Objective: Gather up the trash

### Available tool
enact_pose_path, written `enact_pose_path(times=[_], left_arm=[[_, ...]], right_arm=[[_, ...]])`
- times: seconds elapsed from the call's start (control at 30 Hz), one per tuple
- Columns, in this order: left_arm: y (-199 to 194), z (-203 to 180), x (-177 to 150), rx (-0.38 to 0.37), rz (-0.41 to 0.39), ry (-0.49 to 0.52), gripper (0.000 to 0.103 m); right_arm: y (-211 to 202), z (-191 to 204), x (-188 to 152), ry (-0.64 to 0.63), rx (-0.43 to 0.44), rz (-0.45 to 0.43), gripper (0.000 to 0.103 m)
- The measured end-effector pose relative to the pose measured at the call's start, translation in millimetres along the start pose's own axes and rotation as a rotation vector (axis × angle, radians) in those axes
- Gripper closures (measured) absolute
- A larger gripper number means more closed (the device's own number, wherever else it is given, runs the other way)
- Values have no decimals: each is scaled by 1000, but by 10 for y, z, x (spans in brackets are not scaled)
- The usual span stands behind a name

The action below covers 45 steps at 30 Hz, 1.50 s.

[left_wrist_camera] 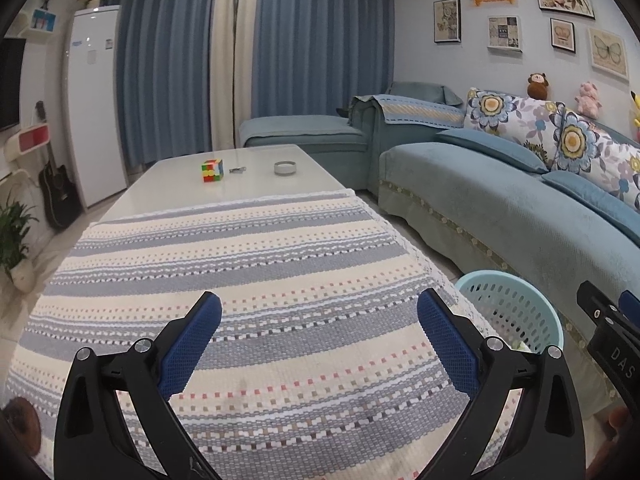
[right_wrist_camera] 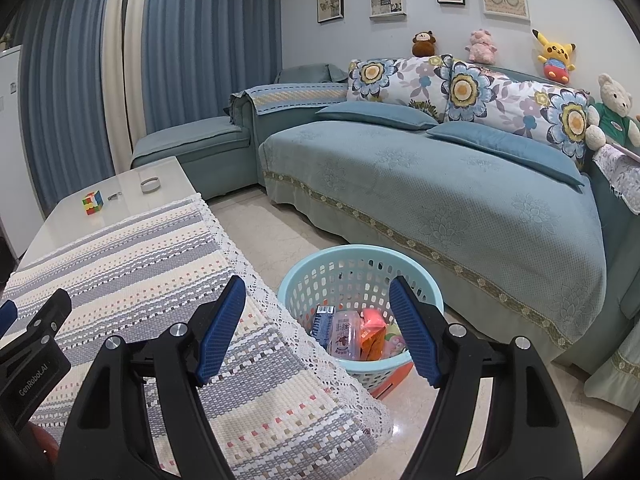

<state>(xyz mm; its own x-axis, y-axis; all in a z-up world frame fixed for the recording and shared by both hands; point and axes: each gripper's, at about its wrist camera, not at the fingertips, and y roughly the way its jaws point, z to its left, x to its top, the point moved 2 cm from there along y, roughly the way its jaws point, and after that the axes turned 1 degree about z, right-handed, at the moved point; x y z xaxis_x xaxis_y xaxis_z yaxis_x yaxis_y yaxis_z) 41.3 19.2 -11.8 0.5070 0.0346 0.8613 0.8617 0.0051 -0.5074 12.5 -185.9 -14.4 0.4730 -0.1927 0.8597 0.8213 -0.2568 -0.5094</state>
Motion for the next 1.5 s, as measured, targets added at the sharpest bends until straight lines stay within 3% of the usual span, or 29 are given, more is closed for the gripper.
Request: enact_pose_path(times=[1.5], left_arm=[[-21,-29,-25,7,-1,24,8]], right_arm=[[-65,97,-20,-24,-20,-14,33]])
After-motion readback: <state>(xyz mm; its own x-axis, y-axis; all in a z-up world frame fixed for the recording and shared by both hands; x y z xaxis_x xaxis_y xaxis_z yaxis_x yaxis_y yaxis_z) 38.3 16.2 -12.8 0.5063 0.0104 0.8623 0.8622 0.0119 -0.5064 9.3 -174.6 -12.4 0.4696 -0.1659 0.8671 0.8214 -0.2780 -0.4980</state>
